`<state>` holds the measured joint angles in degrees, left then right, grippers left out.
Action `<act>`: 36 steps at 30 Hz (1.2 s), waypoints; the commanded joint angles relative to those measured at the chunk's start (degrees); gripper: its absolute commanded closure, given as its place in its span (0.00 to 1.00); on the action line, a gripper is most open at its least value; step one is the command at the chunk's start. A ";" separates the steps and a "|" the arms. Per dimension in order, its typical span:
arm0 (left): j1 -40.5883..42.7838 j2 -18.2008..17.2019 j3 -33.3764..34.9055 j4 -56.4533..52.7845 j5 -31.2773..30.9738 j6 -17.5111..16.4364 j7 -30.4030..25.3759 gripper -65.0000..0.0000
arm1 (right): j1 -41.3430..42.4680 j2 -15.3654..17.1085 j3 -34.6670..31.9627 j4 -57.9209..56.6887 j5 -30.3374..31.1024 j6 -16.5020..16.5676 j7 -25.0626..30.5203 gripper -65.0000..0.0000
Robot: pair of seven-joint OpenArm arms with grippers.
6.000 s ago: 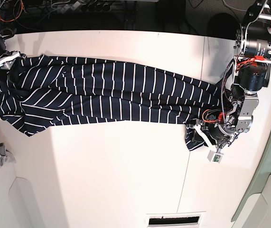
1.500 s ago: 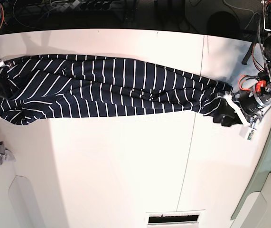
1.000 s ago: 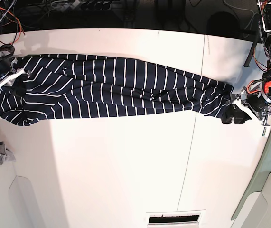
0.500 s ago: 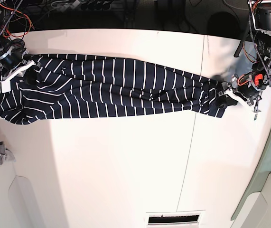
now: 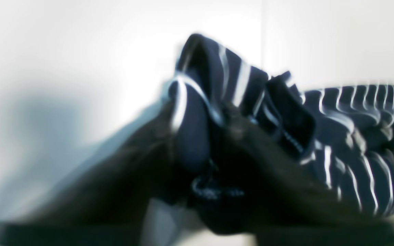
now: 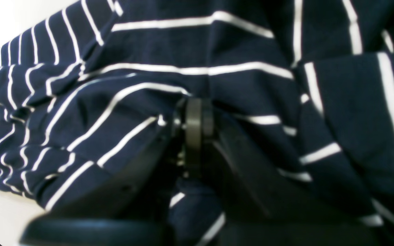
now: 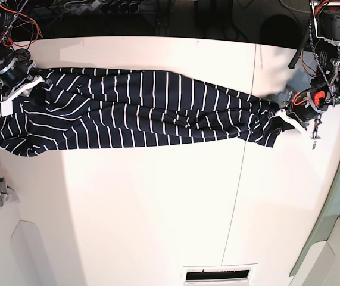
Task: Layout the t-shirt on the table in an organized manner, then fold the t-shirt properly
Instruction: 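Hold both strip ends and pull them apart to flatten the strip, then fold the strip end with the left gripper toward the right gripper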
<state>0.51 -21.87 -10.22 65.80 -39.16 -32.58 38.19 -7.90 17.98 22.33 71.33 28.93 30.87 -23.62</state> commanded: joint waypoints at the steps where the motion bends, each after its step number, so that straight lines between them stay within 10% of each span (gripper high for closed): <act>1: -0.22 -0.55 0.09 0.28 0.42 -0.63 -0.11 1.00 | 0.26 0.90 0.28 0.39 0.17 0.02 -0.37 1.00; 5: -0.17 -1.66 -0.20 2.10 0.42 -0.74 -5.88 1.00 | 0.24 0.92 0.28 0.39 -0.07 0.02 -0.37 1.00; 17: 2.78 -3.10 -6.54 20.28 -0.96 2.36 -0.63 1.00 | 0.11 0.90 0.28 0.39 -0.44 0.00 0.70 1.00; 36: 3.34 15.19 22.60 34.75 10.03 12.35 -1.18 1.00 | 0.07 0.92 0.28 0.39 -0.46 0.02 0.63 1.00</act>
<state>4.73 -6.94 12.47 99.59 -28.01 -19.84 38.57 -7.94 17.96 22.33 71.24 28.69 30.92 -22.98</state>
